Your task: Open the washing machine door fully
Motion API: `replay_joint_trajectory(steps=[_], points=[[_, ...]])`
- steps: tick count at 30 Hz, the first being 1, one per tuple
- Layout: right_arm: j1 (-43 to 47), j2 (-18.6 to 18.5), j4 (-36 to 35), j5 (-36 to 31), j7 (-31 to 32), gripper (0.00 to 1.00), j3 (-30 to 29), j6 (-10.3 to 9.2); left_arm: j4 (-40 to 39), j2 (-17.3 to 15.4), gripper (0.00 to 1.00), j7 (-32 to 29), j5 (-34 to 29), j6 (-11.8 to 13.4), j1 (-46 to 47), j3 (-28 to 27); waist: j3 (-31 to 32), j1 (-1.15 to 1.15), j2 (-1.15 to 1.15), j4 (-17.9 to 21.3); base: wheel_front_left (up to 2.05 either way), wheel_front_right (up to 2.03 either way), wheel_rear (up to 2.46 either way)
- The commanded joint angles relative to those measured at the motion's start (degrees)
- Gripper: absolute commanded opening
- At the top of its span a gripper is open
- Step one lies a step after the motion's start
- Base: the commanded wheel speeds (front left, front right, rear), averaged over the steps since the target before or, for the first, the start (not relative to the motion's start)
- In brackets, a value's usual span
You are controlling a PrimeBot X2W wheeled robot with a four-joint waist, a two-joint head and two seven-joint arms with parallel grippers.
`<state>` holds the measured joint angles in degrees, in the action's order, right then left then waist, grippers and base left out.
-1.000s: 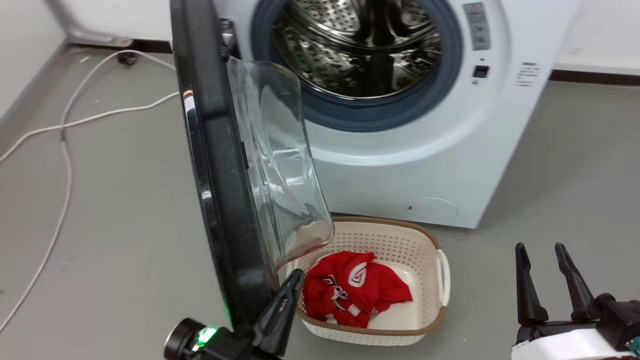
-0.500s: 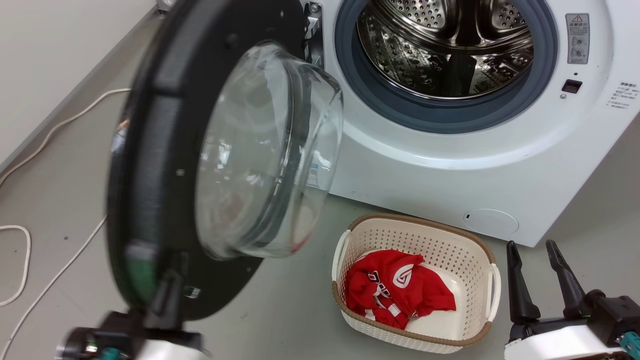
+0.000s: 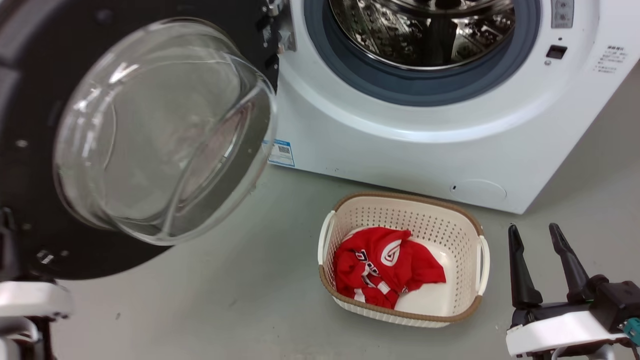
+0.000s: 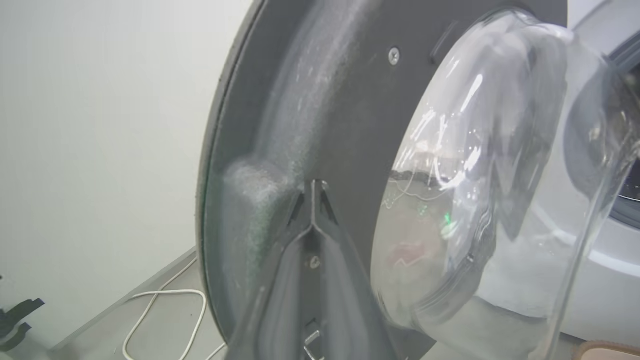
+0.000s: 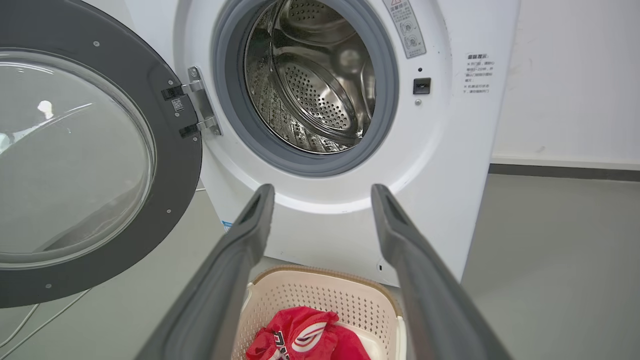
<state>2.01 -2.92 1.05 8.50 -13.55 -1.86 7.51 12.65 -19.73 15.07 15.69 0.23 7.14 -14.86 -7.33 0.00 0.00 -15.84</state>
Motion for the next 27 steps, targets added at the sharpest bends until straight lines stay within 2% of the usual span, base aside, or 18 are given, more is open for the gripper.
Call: replay_joint_trajectory(steps=[1, 9, 15, 21, 27], points=[[-0.99, 0.08, -0.32, -0.26, 0.10, 1.00, -0.08, -0.04, 0.67, -0.49, 0.00, 0.14, -0.20, -0.23, 1.20, -0.79, -1.09, 0.00, 0.00, 0.77, 0.00, 0.00, 0.00], [-2.35, 0.09, -0.88, -1.02, 0.32, 1.00, -0.16, -0.04, 9.13, -3.62, 0.00, 0.09, -1.93, -2.54, 7.51, -6.91, -3.61, 0.00, 0.00, 2.20, 0.00, 0.00, 0.00], [-2.97, 0.09, -0.85, -1.10, 0.26, 1.00, -0.36, -0.04, 12.73, -4.17, 0.00, 0.09, -3.49, -4.41, 9.92, -9.47, -4.31, 0.00, 0.00, 2.52, 0.00, 0.00, 0.00], [-2.70, 0.09, -0.08, -0.74, 0.08, 1.00, -0.32, -0.04, 11.06, -1.83, 0.00, 0.10, -6.23, -5.29, 7.76, -10.62, -3.13, 0.00, 0.00, 2.59, 0.00, 0.00, 0.00], [-1.26, 0.09, 1.38, 0.33, -0.39, 1.00, -0.19, -0.04, 2.79, 3.79, 0.00, 0.13, -9.15, -5.67, 0.75, -11.66, 0.55, 0.00, 0.00, 3.02, 0.00, 0.00, 0.00]])
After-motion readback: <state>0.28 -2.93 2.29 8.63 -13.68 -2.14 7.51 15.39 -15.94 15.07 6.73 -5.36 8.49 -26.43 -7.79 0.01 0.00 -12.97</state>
